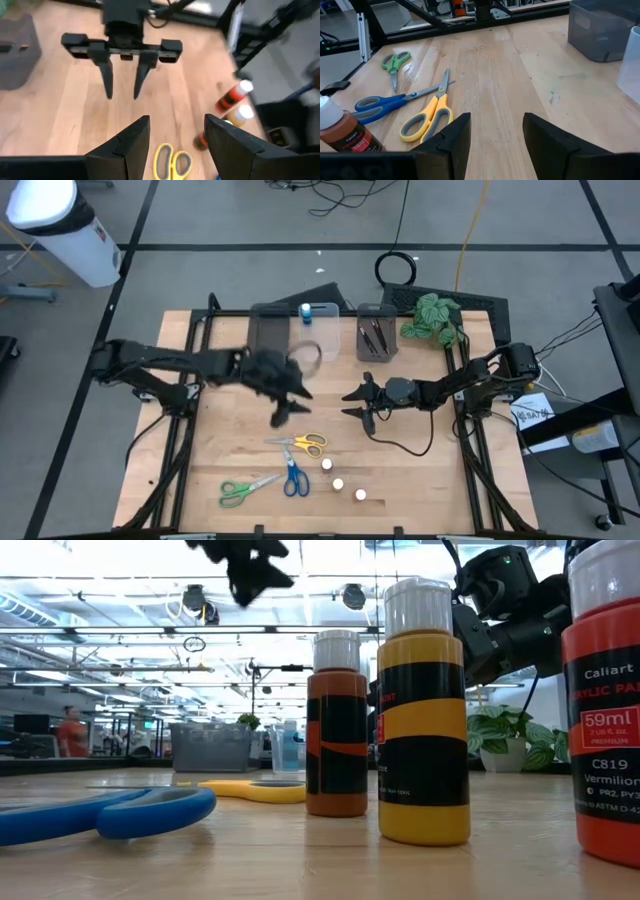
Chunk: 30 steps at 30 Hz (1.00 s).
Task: Pick & Place Paint Supplies
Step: Put the brown paint bottle into the transparent bin
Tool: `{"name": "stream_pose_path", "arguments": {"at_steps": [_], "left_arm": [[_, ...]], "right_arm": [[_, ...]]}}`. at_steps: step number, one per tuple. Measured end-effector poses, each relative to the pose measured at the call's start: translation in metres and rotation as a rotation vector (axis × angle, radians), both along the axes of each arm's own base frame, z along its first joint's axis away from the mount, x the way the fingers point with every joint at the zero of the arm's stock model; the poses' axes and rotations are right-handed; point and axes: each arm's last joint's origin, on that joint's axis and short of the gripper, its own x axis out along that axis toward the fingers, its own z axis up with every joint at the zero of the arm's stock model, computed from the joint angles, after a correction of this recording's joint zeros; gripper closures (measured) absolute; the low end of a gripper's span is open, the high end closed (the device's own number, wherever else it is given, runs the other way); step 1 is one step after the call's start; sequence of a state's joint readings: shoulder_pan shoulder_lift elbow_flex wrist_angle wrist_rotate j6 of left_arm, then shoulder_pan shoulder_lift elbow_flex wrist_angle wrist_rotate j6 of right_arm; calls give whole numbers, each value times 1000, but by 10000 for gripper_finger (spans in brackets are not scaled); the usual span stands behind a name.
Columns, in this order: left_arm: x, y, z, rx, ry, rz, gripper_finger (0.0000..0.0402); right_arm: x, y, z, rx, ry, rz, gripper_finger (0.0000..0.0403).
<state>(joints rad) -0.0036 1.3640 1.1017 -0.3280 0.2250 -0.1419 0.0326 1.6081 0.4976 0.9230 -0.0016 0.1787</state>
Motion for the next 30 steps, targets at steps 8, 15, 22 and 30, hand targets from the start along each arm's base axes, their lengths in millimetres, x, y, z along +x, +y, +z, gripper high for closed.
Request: {"name": "stream_pose_path", "arguments": {"at_steps": [8, 15, 22, 30], "left_arm": [[32, -83, 27, 174, 192, -120, 148], [70, -126, 5, 337, 329, -328, 71], [96, -132, -34, 390, 394, -373, 51], [109, -130, -63, 368, 477, -334, 50]], "right_arm": [[0, 0, -2, 0, 17, 0, 238], [0, 0, -2, -2, 19, -1, 238], [-1, 0, -2, -5, 23, -2, 238], [-1, 0, -2, -5, 23, -3, 238]]}}
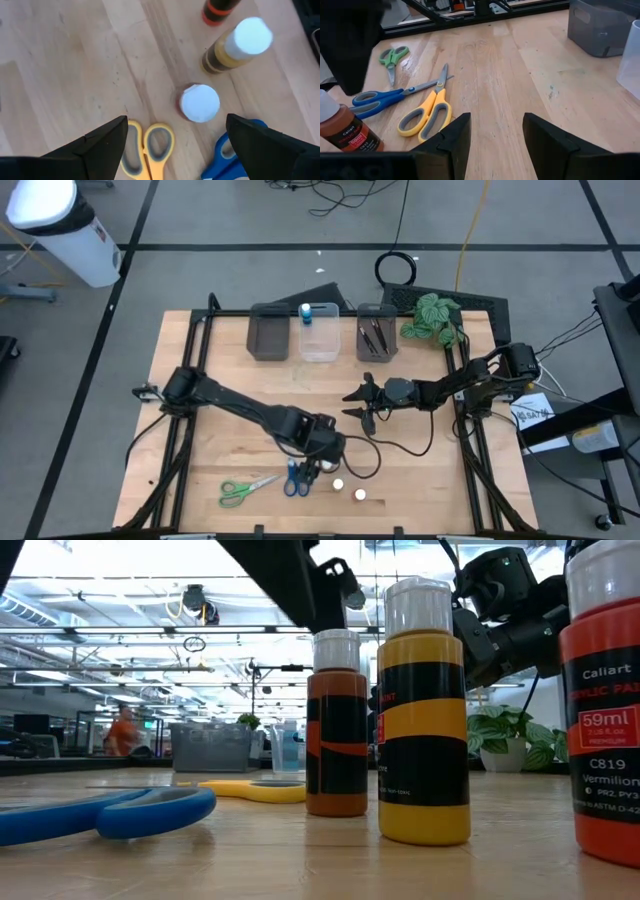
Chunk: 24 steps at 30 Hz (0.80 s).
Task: Pick & Place Paint Supplies
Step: Put the brown paint bottle into the transparent bin
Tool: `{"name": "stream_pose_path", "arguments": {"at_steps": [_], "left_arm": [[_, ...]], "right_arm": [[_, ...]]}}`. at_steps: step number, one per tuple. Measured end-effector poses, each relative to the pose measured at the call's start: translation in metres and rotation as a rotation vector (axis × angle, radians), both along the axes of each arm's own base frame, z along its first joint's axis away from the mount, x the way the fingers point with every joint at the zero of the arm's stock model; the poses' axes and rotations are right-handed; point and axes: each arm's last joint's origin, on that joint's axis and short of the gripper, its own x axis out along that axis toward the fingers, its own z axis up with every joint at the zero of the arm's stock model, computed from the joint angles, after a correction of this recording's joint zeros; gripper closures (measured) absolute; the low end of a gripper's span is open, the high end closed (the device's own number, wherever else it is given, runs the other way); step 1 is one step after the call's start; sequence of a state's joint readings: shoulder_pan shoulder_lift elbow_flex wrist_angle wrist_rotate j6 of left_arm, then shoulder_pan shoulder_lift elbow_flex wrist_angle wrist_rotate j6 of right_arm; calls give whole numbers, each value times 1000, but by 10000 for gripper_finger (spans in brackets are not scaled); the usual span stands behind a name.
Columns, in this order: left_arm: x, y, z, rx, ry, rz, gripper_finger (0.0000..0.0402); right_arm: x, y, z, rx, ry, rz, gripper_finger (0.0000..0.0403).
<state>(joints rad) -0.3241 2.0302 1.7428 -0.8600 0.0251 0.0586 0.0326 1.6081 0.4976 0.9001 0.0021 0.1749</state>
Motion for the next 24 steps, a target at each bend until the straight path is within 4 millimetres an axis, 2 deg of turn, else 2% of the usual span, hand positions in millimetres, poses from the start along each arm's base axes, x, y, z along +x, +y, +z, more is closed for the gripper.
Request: {"name": "stream_pose_path", "arguments": {"at_steps": [6, 13, 24], "left_arm": [[4, -3, -12, 4, 26, 4, 50], [7, -6, -9, -27, -22, 9, 50], [8, -8, -14, -36, -4, 16, 57]], "right_arm": [[0, 0, 0, 0, 0, 0, 238], [0, 0, 0, 13, 0, -4, 238], [0, 0, 0, 14, 1, -5, 238]]}}
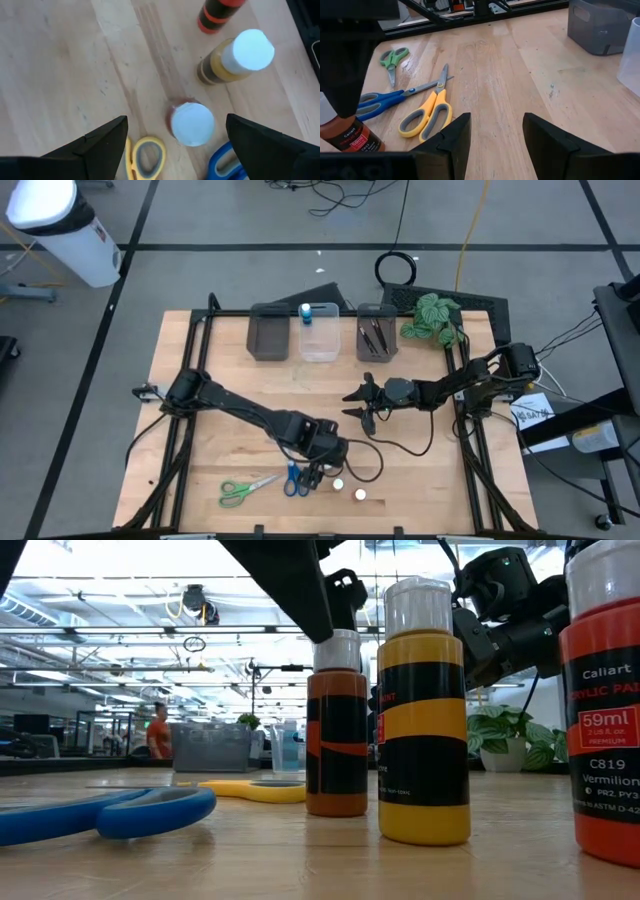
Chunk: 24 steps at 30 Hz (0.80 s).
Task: Pick & Place Paint Supplies
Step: Put the brown paint bottle into the transparent bin
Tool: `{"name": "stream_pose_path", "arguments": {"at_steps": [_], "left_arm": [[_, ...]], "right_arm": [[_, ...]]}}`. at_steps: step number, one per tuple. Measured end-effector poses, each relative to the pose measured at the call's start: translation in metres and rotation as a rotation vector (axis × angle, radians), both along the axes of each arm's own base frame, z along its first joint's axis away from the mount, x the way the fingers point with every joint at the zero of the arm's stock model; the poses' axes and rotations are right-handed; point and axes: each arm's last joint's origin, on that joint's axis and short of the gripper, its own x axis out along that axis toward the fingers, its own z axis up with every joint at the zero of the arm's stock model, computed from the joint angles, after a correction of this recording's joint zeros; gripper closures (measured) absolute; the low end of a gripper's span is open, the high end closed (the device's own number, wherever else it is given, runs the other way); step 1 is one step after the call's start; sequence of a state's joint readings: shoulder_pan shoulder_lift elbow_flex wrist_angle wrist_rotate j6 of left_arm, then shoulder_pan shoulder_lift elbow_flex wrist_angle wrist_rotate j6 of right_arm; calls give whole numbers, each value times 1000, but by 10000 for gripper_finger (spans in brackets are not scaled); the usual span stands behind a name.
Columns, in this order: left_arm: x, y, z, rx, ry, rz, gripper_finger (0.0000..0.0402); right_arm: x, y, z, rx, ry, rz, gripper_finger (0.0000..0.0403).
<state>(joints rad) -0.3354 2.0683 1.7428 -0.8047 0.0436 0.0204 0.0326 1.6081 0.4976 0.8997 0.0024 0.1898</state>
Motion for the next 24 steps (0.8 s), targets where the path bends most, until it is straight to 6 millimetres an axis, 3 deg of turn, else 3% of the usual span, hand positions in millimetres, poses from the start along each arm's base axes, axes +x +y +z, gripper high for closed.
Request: {"name": "stream_pose_path", "arguments": {"at_steps": [13, 24], "left_arm": [[2, -1, 1, -17, -17, 21, 190], [2, -1, 1, -20, -17, 26, 238]], "right_arm": [[0, 0, 0, 0, 0, 0, 238], [0, 0, 0, 1, 0, 0, 238]]}}
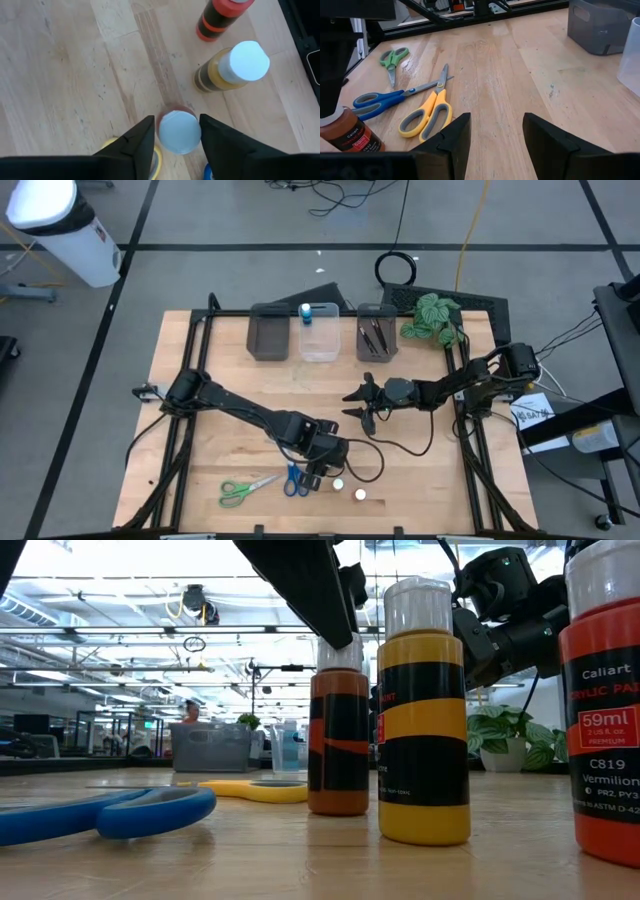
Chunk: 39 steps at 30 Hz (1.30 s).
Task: Pick & Place Paint Supplies
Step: Put the brown paint bottle into the transparent bin
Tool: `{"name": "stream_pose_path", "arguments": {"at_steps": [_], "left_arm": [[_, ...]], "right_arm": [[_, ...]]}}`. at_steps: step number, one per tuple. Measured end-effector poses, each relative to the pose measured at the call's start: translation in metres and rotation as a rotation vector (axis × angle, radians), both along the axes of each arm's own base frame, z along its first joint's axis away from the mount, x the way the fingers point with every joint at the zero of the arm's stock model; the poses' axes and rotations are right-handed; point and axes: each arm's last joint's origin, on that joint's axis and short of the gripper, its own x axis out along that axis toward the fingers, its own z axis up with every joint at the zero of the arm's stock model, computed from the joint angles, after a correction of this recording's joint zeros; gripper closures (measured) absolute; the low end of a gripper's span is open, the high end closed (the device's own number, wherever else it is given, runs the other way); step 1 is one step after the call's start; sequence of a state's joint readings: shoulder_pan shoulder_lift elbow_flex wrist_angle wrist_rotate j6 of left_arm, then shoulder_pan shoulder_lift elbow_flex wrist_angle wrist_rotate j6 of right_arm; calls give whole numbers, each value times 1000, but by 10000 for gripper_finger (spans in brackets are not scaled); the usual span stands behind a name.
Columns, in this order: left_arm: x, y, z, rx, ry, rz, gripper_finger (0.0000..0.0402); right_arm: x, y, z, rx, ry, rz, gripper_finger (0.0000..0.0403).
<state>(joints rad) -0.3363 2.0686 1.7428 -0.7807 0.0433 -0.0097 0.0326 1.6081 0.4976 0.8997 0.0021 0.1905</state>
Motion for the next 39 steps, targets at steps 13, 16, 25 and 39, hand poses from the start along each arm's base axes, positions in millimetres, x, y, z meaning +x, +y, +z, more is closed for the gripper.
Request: {"name": "stream_pose_path", "arguments": {"at_steps": [13, 16, 25, 39], "left_arm": [[0, 0, 1, 2, -3, -1, 305], [0, 1, 1, -6, 1, 13, 349], [-3, 6, 13, -9, -24, 20, 396], [-3, 10, 18, 38, -59, 66, 327]], "right_arm": [[0, 0, 0, 7, 0, -2, 238], [0, 0, 0, 7, 0, -2, 238], [0, 0, 0, 7, 1, -2, 238], [0, 0, 0, 7, 1, -2, 238]]}}
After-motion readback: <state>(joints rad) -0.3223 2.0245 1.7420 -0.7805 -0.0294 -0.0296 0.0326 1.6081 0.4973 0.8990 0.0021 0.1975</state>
